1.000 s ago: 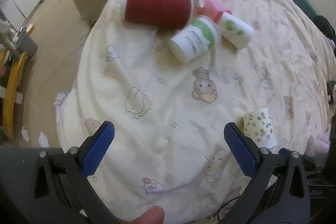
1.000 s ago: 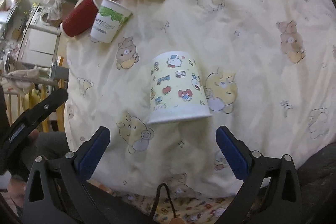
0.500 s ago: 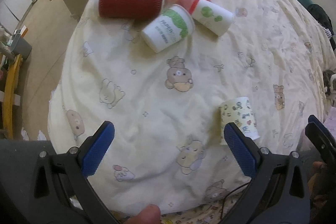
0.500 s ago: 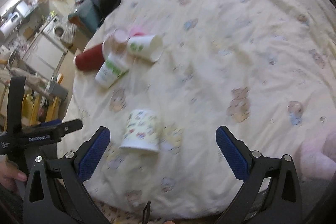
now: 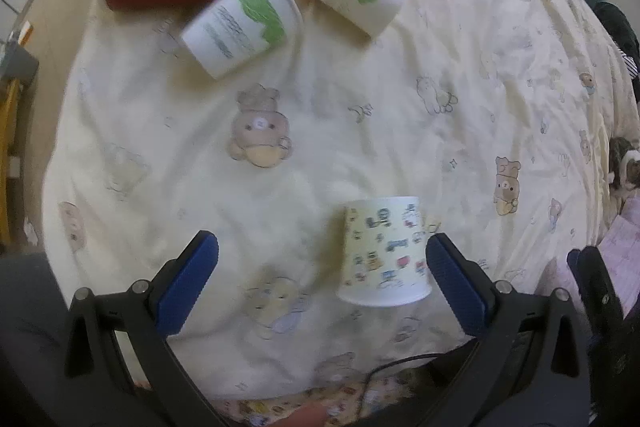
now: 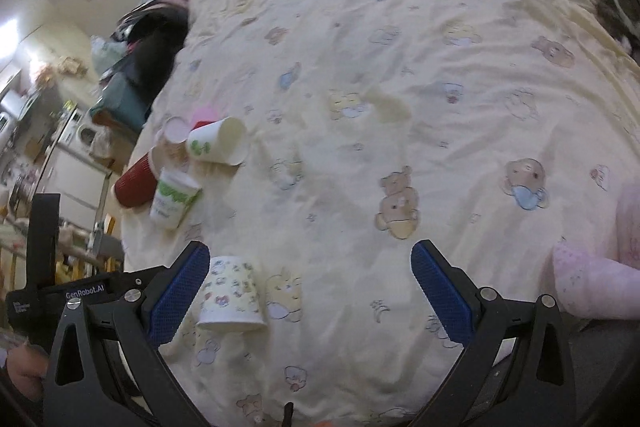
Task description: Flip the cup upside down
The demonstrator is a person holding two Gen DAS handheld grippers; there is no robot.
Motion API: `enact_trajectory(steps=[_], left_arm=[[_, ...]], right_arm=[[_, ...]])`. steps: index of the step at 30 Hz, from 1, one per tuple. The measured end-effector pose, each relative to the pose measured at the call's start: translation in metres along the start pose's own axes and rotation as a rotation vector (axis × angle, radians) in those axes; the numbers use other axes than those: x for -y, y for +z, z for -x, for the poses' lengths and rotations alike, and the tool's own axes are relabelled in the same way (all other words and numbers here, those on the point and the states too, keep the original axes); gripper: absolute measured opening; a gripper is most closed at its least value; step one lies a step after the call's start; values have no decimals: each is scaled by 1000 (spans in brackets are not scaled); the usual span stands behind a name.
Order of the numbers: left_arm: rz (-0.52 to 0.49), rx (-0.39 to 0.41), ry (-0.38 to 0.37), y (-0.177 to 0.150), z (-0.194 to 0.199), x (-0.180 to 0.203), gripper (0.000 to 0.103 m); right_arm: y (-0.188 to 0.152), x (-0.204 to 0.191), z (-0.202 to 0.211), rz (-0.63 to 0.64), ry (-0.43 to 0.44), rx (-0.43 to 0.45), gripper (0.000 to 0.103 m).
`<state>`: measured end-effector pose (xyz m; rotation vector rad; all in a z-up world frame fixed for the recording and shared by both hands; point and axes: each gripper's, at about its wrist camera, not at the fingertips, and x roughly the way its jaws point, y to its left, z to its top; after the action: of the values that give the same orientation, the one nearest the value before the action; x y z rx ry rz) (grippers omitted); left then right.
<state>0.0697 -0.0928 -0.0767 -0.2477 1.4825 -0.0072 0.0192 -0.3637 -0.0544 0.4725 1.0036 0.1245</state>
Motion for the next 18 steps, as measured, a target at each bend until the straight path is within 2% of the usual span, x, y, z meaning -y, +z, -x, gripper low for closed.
enact_trajectory(steps=[4, 7, 8, 9, 18], left_arm=[[-6, -28, 2, 8, -10, 16, 97], [11, -66, 2, 16, -21, 20, 86], [20, -83, -8, 17, -25, 23, 77], [21, -97, -14, 18, -28, 25, 75], [-5, -153, 39, 22, -52, 36, 75]], right_arm=[[3, 4, 2, 0, -36, 27, 103], [3, 7, -1, -13, -32, 14, 103], [3, 8, -1, -19, -30, 12, 103], [3, 8, -1, -22, -32, 14, 103], [5, 3, 0, -6, -1, 15, 103]])
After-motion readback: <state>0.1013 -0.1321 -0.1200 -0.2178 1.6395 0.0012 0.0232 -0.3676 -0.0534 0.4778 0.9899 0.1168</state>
